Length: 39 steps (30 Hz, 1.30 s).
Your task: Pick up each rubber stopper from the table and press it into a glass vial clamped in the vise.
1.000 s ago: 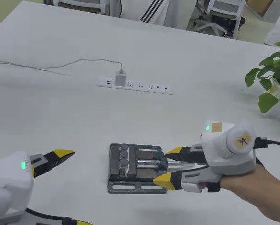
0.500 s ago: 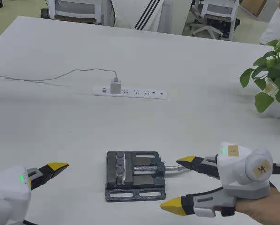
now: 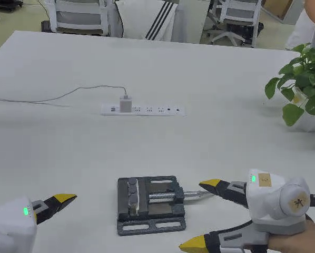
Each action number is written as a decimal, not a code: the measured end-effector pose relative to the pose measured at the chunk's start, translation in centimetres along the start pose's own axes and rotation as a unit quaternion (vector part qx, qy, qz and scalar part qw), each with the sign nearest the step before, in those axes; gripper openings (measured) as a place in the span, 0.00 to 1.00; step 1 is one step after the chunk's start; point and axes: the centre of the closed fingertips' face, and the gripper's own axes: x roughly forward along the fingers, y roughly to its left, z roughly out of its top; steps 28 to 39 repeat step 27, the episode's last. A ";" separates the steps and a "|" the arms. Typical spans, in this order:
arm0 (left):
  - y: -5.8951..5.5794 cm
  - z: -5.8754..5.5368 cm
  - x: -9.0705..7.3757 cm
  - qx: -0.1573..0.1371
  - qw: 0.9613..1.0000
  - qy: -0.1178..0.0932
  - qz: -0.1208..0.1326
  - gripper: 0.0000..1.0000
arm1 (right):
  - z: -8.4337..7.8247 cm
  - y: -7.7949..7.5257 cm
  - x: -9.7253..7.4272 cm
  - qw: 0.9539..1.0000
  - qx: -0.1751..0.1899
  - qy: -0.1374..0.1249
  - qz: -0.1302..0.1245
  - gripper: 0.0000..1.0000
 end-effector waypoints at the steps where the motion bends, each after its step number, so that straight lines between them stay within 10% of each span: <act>1: 0.0 0.0 0.0 0.000 1.000 0.000 0.000 0.99 | 0.0 0.0 0.0 1.000 0.000 -0.001 -0.001 0.84; 39: -0.3 0.3 0.2 0.002 1.000 -0.001 -0.003 0.99 | 0.3 -0.2 -0.6 1.000 0.000 -0.008 -0.004 0.85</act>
